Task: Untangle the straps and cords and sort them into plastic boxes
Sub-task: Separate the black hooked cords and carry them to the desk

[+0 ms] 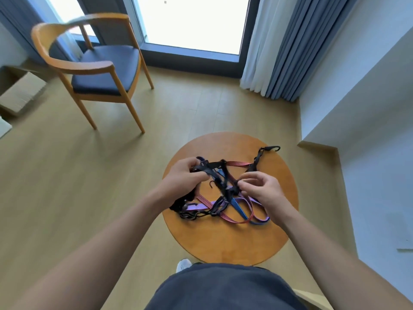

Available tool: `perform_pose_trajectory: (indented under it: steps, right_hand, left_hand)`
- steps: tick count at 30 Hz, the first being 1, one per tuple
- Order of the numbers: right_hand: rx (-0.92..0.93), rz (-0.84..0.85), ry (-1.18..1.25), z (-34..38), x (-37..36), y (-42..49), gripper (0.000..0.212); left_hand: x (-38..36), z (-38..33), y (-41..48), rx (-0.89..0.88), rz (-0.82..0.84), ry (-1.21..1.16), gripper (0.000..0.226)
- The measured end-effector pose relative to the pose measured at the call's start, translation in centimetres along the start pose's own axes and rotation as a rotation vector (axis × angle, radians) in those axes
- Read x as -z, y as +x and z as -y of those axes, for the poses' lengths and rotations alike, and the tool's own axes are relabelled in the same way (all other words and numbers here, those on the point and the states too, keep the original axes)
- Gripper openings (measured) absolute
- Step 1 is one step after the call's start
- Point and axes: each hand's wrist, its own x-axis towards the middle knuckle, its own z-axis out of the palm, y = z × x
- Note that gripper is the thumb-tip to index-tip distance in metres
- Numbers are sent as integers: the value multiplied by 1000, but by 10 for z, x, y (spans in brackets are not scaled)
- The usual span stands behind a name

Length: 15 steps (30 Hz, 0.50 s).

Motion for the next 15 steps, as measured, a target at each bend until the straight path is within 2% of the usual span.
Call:
perform_pose_trajectory:
  steps: [3, 7, 10, 15]
  right_hand:
    - [-129, -164, -135, -32, 1, 15, 17]
    - [-301, -144, -289, -68, 1, 45, 12]
    - [-397, -126, -315, -86, -1, 71, 15]
    - [-536, -178, -313, -116, -9, 125, 31]
  left_hand:
    - [1, 19, -5, 70, -75, -47, 16]
    - [-4, 35, -7, 160, -94, -72, 13]
    - [-9, 45, -5, 273, -98, -92, 15]
    - [-23, 67, 2, 412, -229, -213, 18]
